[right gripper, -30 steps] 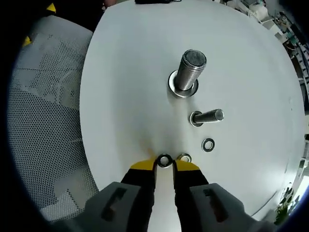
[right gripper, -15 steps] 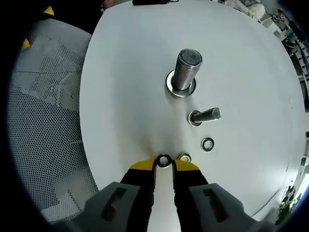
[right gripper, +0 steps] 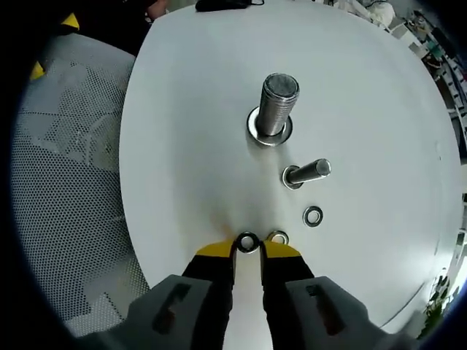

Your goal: Place the washer onto the threaded stud by aligning its center hole with the stud, sliding it down to the base, and recovering from edge contact or off-axis alignment until the washer reaches the visible bottom stop.

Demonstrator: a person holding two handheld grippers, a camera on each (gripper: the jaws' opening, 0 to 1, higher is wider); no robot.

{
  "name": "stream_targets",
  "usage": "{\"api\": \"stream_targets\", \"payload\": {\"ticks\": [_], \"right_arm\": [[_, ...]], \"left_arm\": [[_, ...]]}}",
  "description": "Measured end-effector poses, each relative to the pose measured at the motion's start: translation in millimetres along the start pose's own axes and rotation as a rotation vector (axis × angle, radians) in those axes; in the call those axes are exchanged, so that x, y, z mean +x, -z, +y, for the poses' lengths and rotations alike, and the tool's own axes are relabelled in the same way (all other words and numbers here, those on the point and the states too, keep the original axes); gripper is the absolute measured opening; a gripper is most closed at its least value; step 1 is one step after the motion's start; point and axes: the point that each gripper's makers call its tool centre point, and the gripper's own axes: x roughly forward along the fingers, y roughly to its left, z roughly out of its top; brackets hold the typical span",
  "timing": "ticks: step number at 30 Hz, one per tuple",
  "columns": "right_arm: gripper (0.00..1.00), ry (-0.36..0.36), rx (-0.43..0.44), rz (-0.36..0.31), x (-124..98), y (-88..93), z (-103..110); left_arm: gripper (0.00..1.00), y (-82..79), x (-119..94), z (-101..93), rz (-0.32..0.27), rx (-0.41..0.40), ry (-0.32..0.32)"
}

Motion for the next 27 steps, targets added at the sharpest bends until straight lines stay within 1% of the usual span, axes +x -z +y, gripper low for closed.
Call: {"api": "stream_targets", "payload": {"ticks": [4,6,9,11,12,14,20,27], "right_arm": [[0.14,0.014,-0.025,0.003,0,0.2,2],[0.14,0.019,-0.012,-0.011,-1,0.5,1],[0.14,0.005,0.009,-0.032,-2,1.0,0],[0.14,-0.004,0.016,-0.016,-1,4.2,0],[0.14,-0.002,0.006,-0.01,-3,5.9,1],[0.14,0.004,-0.003,-0.015,-7,5.9,0],[0.14,-0.006,0.006,-0.056,-23,-4.2,-3],[0.14,0.0,-0.03,-0.091,-42,-21.6,-1]], "left_arm": [[0.32,0.2,0,0.0,0.001,0.0,0.0],[0.32,0.3,0,0.0,0.001,0.001,0.001],[0.32,0.2,0,-0.2,0.002,0.001,0.002],[0.32,0.2,0,-0.2,0.002,0.001,0.002],[0.32,0.2,0,-0.3,0.002,0.001,0.002],[0.32,0.0,0,-0.2,0.001,0.001,0.001],[0.32,-0.5,0,-0.3,-0.001,0.001,0.001],[0.32,-0.1,0,-0.1,0.0,0.001,0.0]]}}
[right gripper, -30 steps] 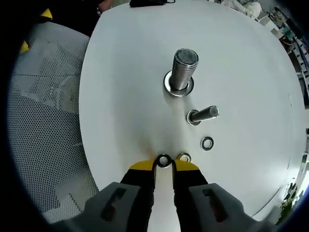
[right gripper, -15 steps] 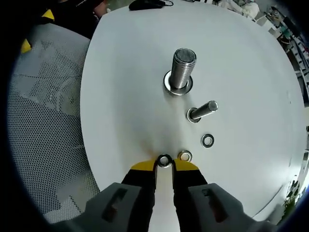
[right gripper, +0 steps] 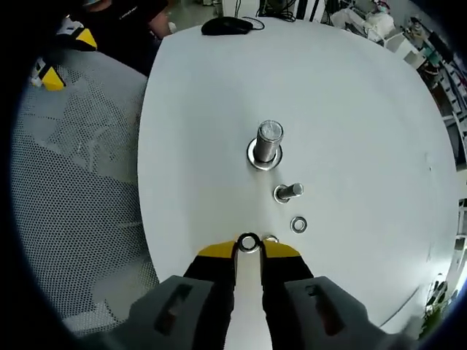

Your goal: Place the washer onto the threaded stud by aligning its center hole with the stud, sliding it down to the base, and recovering from edge contact or off-axis alignment until the washer reaches the visible bottom stop.

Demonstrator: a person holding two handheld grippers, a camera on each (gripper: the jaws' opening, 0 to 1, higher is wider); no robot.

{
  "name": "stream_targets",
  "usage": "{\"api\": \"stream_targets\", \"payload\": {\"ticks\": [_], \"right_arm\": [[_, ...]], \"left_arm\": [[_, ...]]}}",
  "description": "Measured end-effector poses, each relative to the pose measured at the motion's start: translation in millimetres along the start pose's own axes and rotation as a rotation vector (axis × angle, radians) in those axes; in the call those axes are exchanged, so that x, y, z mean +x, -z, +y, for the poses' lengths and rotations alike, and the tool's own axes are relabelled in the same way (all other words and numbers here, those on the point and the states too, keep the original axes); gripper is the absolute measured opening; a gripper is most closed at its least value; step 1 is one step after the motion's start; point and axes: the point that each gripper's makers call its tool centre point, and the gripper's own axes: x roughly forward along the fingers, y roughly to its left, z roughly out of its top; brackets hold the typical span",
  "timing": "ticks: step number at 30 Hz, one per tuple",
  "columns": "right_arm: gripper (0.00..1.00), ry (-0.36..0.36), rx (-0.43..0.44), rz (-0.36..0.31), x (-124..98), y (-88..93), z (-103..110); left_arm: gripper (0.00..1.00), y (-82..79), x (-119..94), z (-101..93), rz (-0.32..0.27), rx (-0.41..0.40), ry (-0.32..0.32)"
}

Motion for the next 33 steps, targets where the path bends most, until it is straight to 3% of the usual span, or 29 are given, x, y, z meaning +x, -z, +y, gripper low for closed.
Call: {"api": "stream_targets", "payload": {"ticks": [9,20,24,28,33], "right_arm": [[0.14,0.037,-0.038,-0.044,-15,-18.9,-6],[0.14,0.122,-0.048,-0.123,-26,-37.4,-25],[0.14,0.177,-0.087,-0.153,-25,-46.2,-31],[0.14,0.215,-0.136,-0.141,-20,-46.4,-35],[0.14,0.2,-0.124,-0.125,-14,-43.2,-38]], "left_arm": [[0.32,-0.1,0,0.2,-0.001,0.0,-0.002],[0.32,-0.4,0,0.3,-0.004,-0.001,-0.004],[0.32,-0.1,0,0.5,-0.003,-0.002,-0.004],[0.32,0.1,0,0.4,-0.001,-0.002,-0.004],[0.32,0.2,0,0.4,0.0,-0.002,-0.003]]}}
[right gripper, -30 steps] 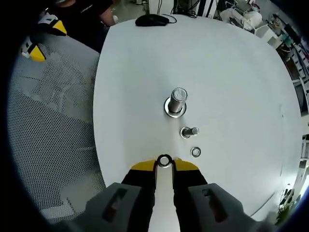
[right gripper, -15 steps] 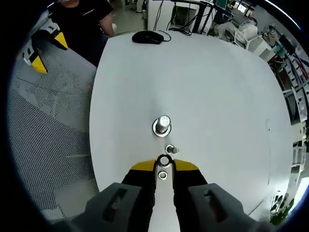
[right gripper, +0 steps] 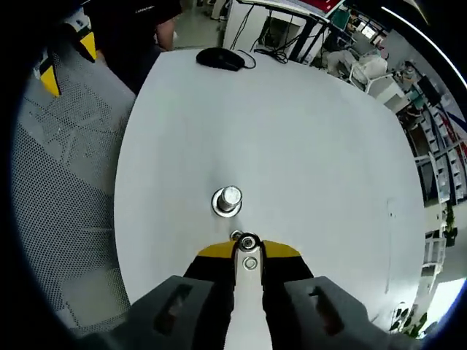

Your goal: Place the washer onto the threaded stud by aligning its center hole with the stud, sliding it down to the base, and recovering from edge contact or off-axis alignment until the washer reaches the visible bottom stop.

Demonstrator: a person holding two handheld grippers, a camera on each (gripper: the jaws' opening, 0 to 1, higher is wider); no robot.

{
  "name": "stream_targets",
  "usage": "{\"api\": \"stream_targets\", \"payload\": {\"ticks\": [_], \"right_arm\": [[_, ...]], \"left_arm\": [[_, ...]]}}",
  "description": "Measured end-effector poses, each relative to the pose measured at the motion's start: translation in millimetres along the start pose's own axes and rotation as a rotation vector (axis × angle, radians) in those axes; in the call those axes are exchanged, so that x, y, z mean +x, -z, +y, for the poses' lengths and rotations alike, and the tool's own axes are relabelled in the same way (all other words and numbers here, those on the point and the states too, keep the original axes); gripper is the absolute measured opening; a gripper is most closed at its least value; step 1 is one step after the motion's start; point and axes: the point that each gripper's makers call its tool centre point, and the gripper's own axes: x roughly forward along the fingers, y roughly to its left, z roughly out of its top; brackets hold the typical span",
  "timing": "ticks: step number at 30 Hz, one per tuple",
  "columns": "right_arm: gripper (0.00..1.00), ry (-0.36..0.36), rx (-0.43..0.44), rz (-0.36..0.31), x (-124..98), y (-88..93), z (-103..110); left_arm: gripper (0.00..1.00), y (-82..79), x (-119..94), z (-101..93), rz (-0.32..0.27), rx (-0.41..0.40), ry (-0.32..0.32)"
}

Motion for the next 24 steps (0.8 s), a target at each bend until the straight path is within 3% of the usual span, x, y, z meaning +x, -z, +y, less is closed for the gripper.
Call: {"api": "stream_targets", "payload": {"ticks": [24], "right_arm": [[0.14,-0.061,0.012,0.049,29,9.5,9]], "left_arm": [[0.32,0.0,0,0.0,0.001,-0.003,0.001]]}}
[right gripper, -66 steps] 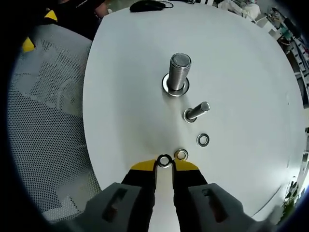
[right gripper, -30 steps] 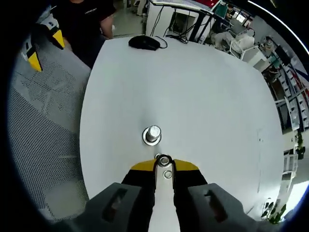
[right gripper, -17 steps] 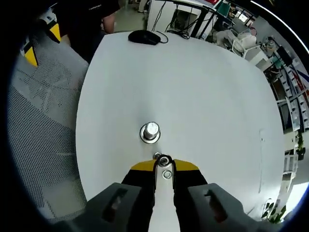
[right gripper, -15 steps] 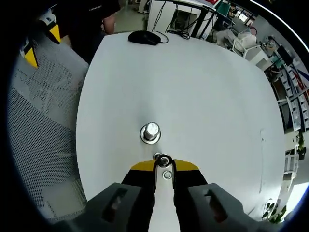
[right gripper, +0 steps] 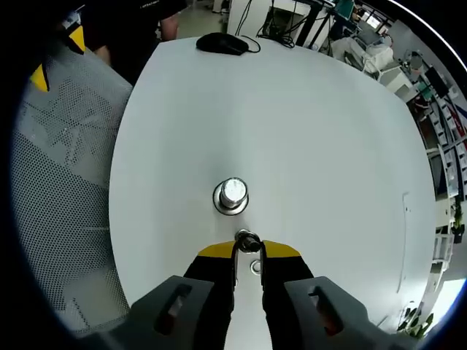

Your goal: Place the washer onto the threaded stud by aligning its center hole with the stud, sliding it down to the base, and recovering from edge contact or off-axis alignment until the washer reaches the visible bottom stop.

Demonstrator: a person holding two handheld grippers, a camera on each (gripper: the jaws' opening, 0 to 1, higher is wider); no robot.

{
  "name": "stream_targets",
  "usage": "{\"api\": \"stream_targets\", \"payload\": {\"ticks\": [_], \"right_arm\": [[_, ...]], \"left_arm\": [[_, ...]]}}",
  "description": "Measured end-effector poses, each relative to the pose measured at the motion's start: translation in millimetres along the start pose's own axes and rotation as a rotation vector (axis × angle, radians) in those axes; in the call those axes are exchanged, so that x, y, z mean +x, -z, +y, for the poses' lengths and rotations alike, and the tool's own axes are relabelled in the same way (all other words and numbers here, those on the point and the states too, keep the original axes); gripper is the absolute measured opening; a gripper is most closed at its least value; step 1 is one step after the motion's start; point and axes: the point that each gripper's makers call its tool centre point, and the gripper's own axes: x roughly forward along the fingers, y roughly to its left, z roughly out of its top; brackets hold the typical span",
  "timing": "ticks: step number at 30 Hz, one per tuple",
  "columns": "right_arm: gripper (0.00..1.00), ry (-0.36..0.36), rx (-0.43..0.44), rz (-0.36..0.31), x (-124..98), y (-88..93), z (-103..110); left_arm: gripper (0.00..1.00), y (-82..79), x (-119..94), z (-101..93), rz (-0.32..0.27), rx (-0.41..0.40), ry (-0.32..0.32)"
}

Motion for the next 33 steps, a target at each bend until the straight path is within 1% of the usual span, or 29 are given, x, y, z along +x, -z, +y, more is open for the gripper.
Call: {"api": "stream_targets", "payload": {"ticks": [14,17,19,20,22,25,28,33], "right_arm": [[0.14,-0.029,0.023,0.015,18,2.1,5],[0.15,-0.038,0.017,-0.002,21,1.0,6],[0.17,-0.03,0.019,-0.001,22,2.3,5],[0.19,-0.031,0.022,-0.014,22,1.5,6],[0.19,-0.039,0.057,-0.016,22,2.5,9],[0.23,-0.037,0.082,-0.036,21,3.9,9],[0.23,-0.047,0.107,-0.046,18,7.0,13],[0.23,-0.057,0.151,-0.065,13,17.8,20]], "left_arm": [[0.32,-0.2,0,0.2,-0.002,-0.003,-0.001],[0.32,-0.3,0,0.2,-0.003,-0.003,-0.001],[0.32,-0.3,0,0.2,-0.002,-0.003,-0.001],[0.32,-0.3,0,0.2,-0.002,-0.003,-0.001],[0.32,-0.3,0,0.1,-0.002,-0.003,0.0],[0.32,-0.4,0,0.0,-0.003,-0.003,0.0],[0.32,-0.6,0,-0.1,-0.004,-0.002,0.001],[0.32,-0.8,0,-0.1,-0.005,0.0,0.002]]}}
